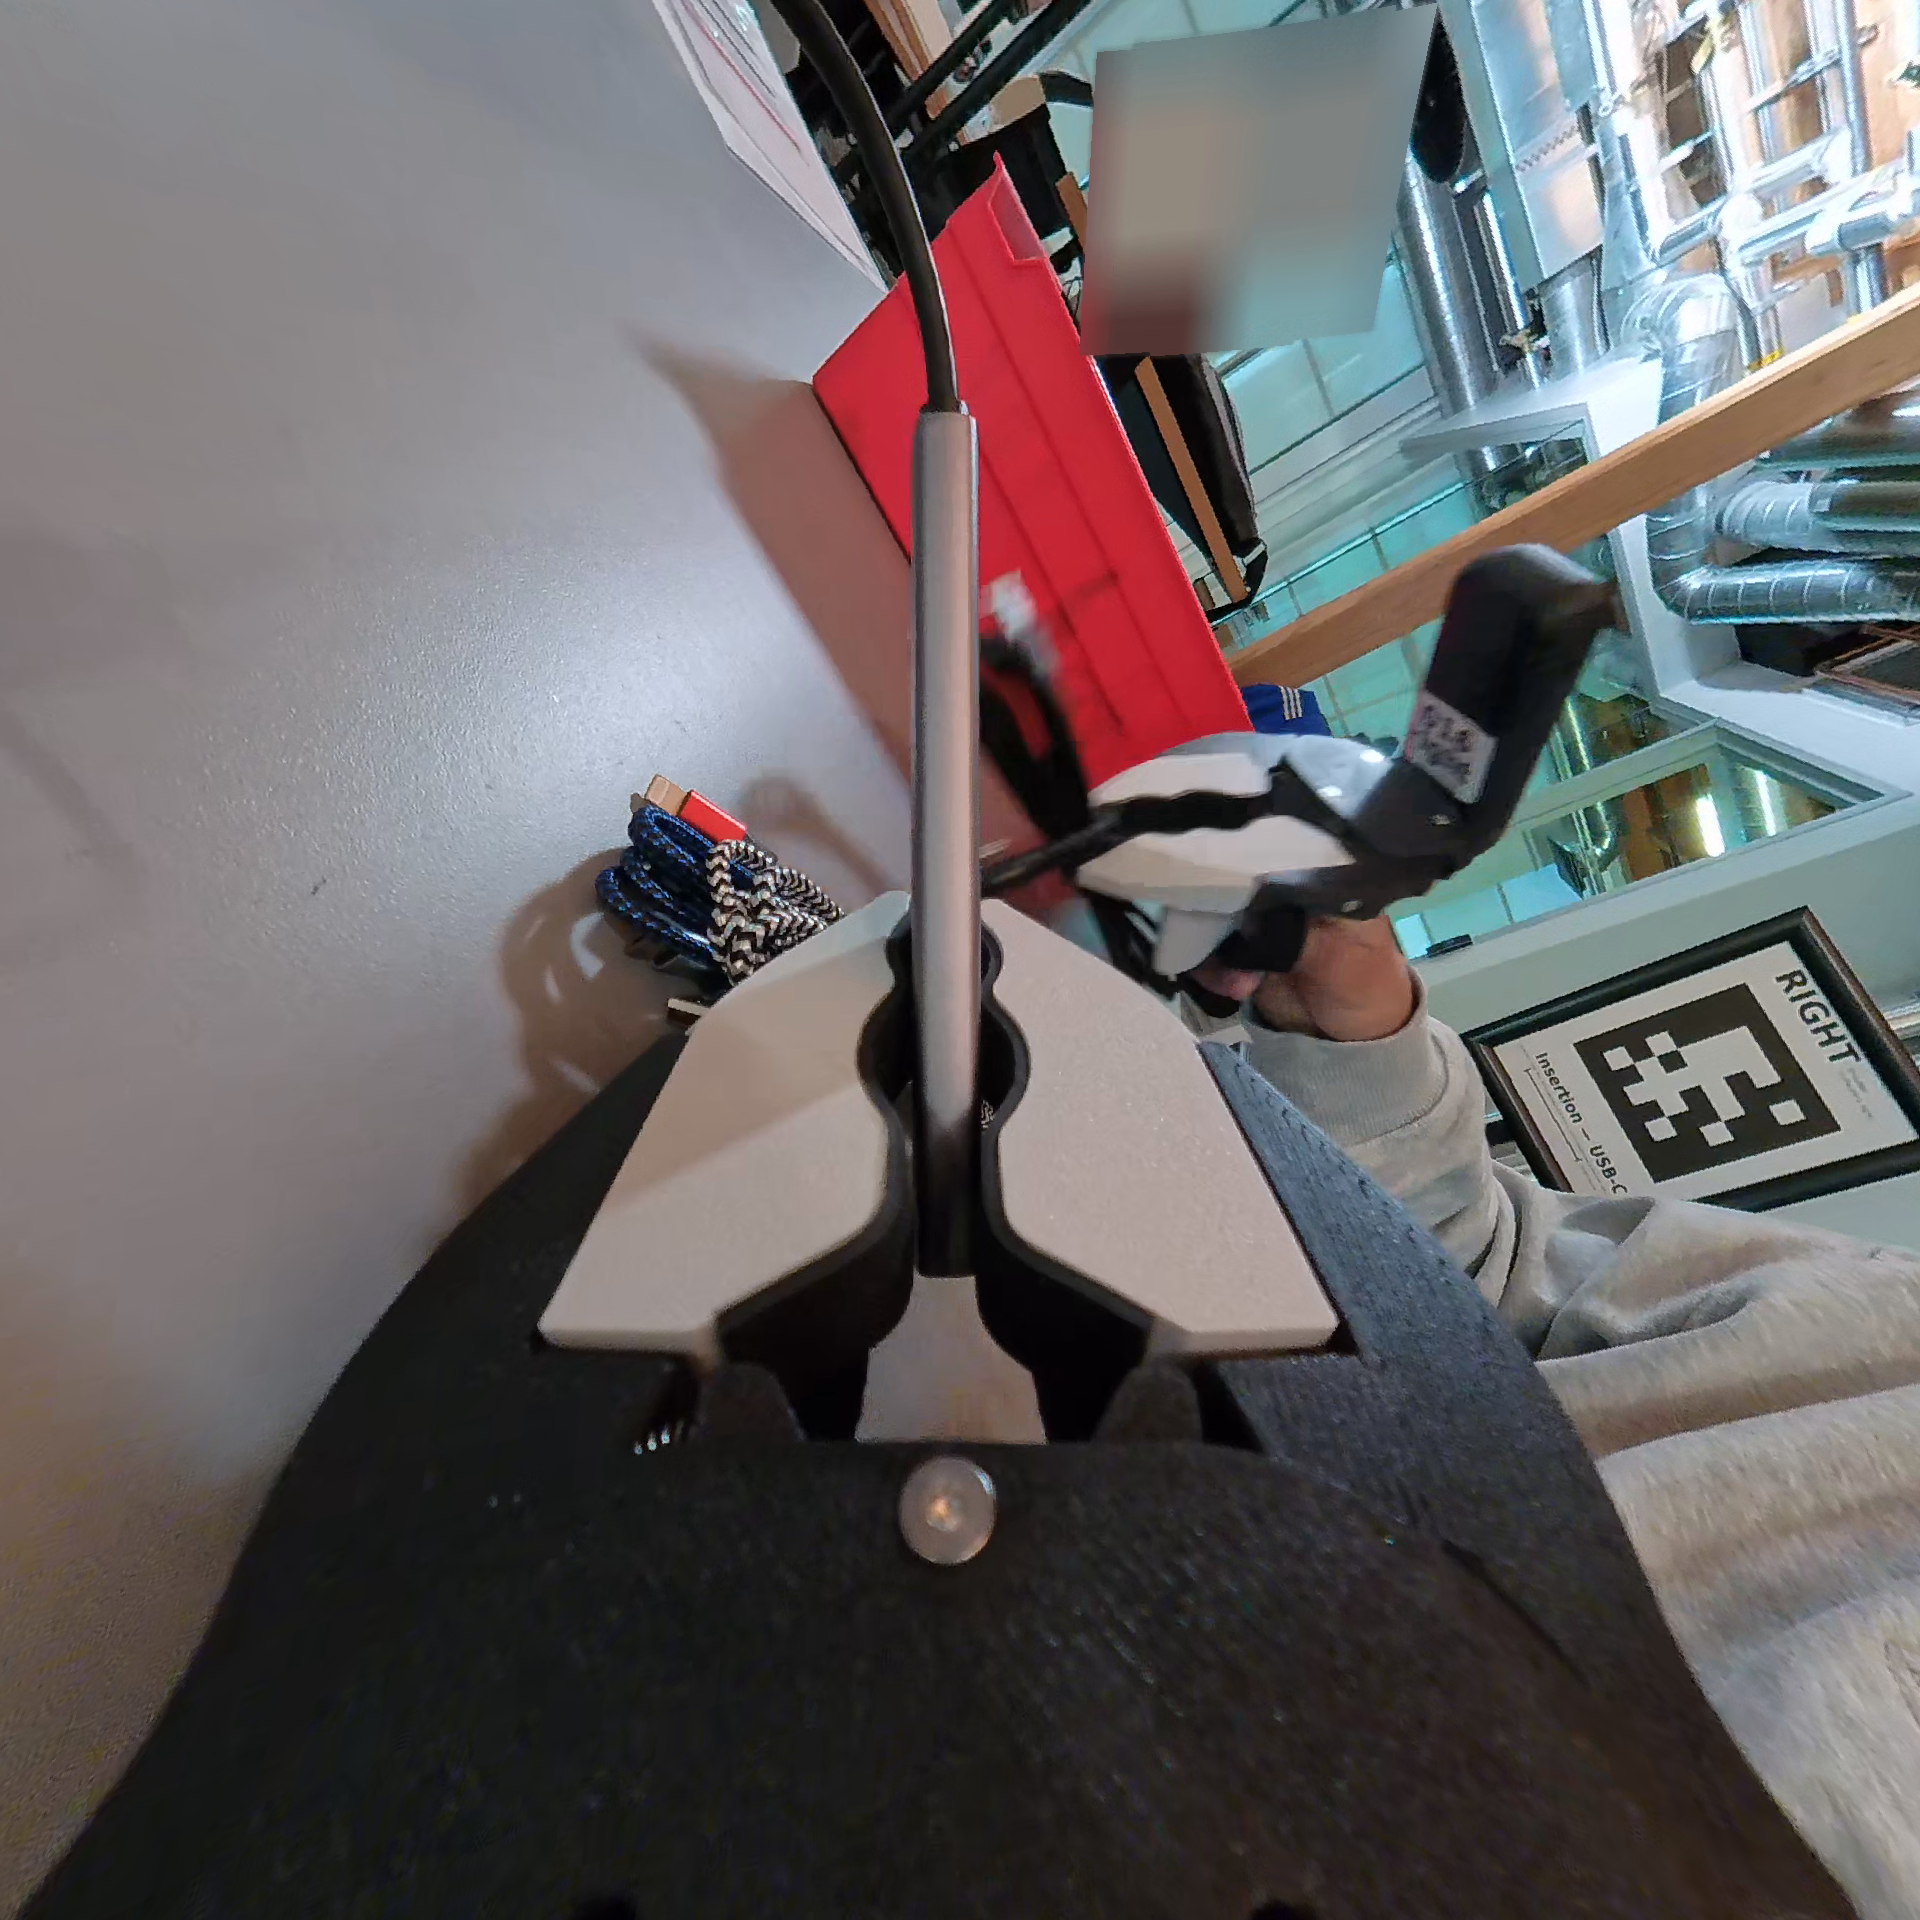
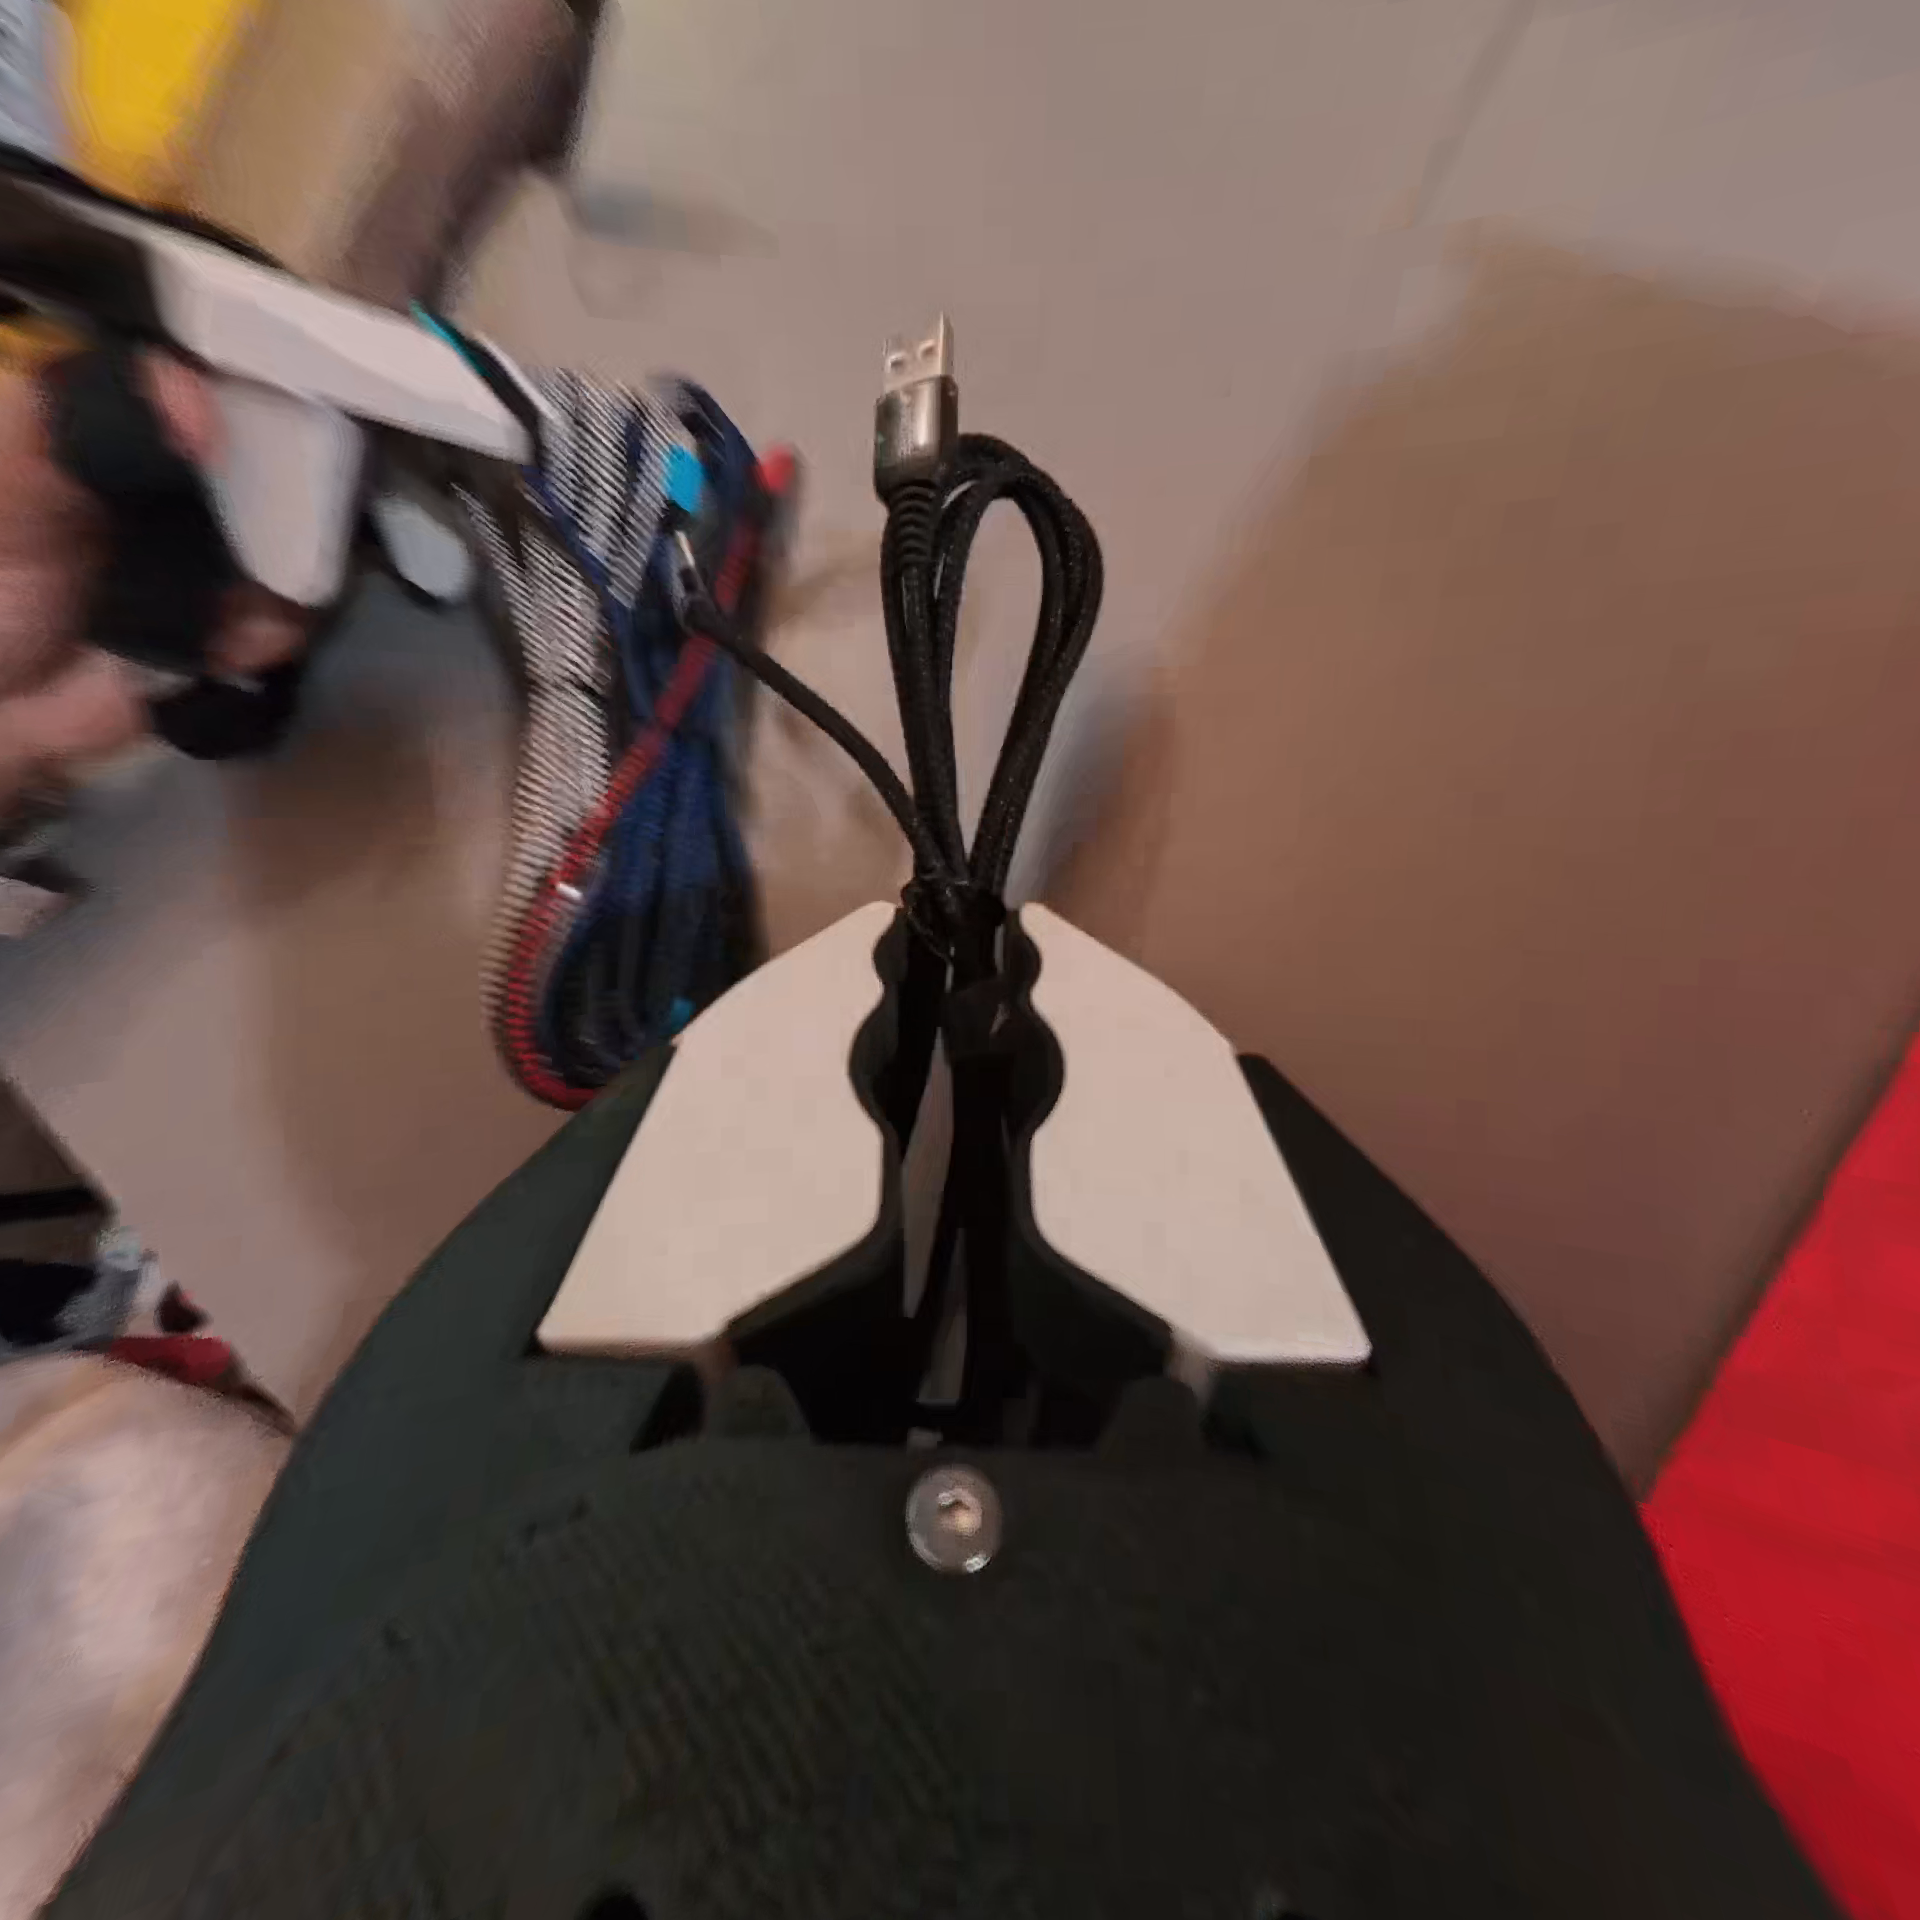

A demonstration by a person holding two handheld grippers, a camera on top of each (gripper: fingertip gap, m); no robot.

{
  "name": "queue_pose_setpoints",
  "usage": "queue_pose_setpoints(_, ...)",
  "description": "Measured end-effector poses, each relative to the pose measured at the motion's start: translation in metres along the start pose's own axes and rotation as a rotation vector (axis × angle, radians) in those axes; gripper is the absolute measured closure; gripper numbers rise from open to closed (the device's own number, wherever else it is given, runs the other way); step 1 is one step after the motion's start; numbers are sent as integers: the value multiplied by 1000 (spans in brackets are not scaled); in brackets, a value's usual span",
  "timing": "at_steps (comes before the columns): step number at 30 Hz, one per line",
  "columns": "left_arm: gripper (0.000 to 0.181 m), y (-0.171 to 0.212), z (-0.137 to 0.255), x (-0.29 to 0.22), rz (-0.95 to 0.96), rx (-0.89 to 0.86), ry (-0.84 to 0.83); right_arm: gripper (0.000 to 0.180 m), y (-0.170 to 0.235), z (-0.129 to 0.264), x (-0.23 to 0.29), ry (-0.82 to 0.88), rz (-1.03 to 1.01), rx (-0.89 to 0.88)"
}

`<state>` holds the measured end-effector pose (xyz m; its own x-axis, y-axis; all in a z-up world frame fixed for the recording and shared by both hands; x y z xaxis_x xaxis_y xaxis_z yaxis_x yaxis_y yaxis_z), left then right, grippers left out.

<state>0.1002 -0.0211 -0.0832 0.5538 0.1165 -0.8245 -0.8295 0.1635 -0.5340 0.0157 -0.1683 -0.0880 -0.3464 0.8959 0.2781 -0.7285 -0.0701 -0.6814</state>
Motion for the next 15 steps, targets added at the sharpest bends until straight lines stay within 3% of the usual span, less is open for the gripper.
queue_pose_setpoints(1,173,0,0,0,0,0,0,163,-12,10,7,-28,15,-71)
queue_pose_setpoints(4,173,0,0,0,-1,-1,-1,163,-53,60,19,-38,63,-298)
queue_pose_setpoints(9,173,0,0,0,-1,-1,0,163,-90,169,-10,150,221,-592)
queue_pose_setpoints(15,173,0,0,0,1,0,0,163,-47,229,-81,401,481,-455)
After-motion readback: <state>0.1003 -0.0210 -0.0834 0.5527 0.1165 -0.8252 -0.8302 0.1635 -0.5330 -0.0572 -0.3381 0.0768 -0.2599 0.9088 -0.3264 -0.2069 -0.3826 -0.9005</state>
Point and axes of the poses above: each gripper's, where its closed fingertips meet, z back along the fingers, y out of its underside, x = y × z across the jaws, the point moved 3 cm from there along z, back along the fingers, and after that the axes turned 3 degrees about -y, right-handed, at the moved point
